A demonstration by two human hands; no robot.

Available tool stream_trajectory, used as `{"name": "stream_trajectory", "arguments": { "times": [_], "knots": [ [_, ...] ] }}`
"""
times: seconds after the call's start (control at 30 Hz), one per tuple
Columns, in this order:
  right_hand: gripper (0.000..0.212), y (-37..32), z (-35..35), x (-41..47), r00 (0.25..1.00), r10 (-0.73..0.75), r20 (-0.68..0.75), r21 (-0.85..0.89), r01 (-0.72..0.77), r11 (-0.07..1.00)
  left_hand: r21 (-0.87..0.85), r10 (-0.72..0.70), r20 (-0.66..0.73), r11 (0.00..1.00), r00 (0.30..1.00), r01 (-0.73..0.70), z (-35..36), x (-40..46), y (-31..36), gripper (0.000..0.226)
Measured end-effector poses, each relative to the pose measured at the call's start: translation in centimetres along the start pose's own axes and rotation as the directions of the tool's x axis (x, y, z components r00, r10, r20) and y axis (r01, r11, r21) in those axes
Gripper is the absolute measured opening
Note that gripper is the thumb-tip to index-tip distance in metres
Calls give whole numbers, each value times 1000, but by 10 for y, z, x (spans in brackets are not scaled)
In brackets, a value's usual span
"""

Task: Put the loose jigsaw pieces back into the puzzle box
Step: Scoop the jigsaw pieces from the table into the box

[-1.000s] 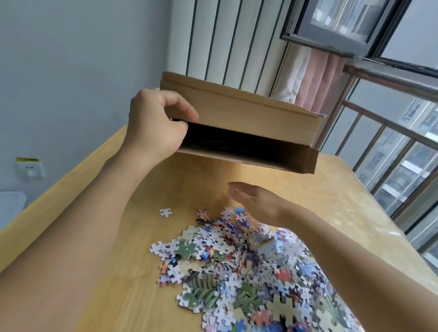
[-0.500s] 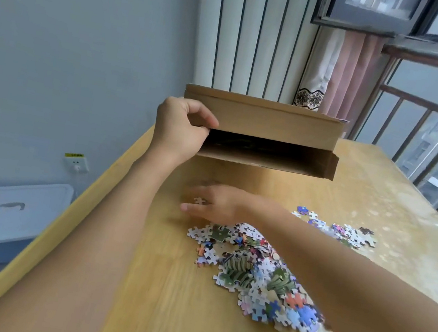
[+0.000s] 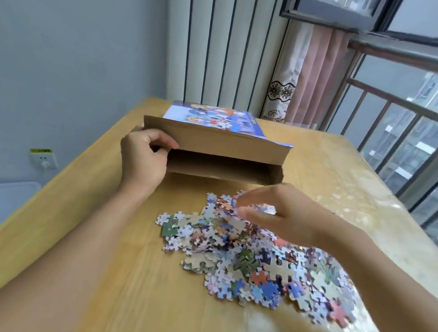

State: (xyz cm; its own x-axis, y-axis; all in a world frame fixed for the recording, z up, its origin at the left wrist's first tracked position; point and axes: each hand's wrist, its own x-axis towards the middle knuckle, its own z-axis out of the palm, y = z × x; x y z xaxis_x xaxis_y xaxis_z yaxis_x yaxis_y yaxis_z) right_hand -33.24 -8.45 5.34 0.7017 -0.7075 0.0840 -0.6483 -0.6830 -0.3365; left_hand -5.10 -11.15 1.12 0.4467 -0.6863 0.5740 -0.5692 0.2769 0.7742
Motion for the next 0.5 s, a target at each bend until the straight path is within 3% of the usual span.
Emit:
{"name": "stream_trajectory", "arguments": {
  "times": [0.13,0.33,0.5],
  "knots": [
    [30,13,-2,-11,996,41,-78,50,-37,998,17,-10,-34,1000,999,11,-11,4,-11,48],
    [62,-15,35,58,982,84,172,-88,-69,994,71,-25,-55,997,998,29,-37,-4,-18,40],
    [28,-46,43,59,998,-61,30,1,61,998,104,-61,-132,992,989,75,-79,-10,-30,41]
  ]
}}
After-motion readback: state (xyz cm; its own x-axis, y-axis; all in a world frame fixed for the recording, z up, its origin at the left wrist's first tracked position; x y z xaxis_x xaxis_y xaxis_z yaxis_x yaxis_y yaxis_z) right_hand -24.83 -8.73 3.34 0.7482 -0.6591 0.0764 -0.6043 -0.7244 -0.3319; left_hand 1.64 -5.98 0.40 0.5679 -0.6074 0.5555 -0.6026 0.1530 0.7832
